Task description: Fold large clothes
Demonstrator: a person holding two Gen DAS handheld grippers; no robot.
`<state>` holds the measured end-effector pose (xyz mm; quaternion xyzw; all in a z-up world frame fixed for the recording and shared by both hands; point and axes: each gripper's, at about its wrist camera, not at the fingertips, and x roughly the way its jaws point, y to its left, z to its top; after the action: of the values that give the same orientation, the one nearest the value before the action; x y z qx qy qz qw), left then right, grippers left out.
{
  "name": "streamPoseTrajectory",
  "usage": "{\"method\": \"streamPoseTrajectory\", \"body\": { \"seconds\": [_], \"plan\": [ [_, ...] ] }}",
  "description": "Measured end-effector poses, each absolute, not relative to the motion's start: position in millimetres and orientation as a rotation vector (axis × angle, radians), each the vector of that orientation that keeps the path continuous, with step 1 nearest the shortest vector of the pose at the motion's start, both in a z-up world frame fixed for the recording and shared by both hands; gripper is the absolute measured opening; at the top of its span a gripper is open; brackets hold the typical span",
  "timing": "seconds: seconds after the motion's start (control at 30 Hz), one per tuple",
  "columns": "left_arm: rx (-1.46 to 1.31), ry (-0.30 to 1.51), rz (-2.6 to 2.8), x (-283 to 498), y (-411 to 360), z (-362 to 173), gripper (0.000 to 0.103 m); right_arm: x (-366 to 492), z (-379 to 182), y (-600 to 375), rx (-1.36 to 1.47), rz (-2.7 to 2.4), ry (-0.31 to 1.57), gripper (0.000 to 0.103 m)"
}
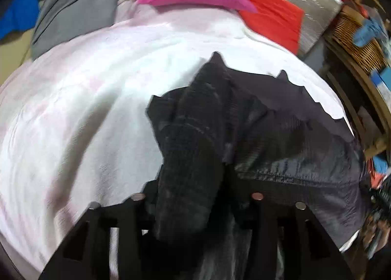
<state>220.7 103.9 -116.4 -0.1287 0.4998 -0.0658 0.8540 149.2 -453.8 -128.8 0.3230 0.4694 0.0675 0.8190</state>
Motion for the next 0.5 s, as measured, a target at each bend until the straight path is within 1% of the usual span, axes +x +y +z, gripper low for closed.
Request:
{"method": "streamPoseTrajectory", "body": {
  "seconds": [0.07,0.1,0.13,0.17,0.23,0.33,0.4,0.5],
  "plan": [
    [-0.273,1.005,-0.132,218,115,-95,0.049,146,-115,-458,0.631,0.142,0.997,0.065],
    [-0.257,0.965,-0.115,213,117,-83,0.052,139,-107,-466,0.620,0.134,0.984,0.065],
    [-0.245,0.938,-0.099,211,119,-75,0.062,137,-98,-472,0.614,0.112,0.964,0.066],
    [-0.228,0.901,-0.076,213,122,-63,0.070,136,-89,-476,0.600,0.082,0.944,0.066],
    [-0.206,0.884,-0.087,226,117,-51,0.071,140,-69,-481,0.560,0.054,0.891,0.068],
    [-0.147,0.931,-0.136,256,92,-59,0.071,166,-54,-466,0.523,0.102,0.881,0.069],
    [-0.089,0.977,-0.170,275,75,-71,0.071,199,-55,-445,0.437,0.117,0.920,0.069],
    [0.000,1.024,-0.183,302,47,-89,0.071,235,-72,-434,0.355,0.106,0.994,0.069]
  ]
}}
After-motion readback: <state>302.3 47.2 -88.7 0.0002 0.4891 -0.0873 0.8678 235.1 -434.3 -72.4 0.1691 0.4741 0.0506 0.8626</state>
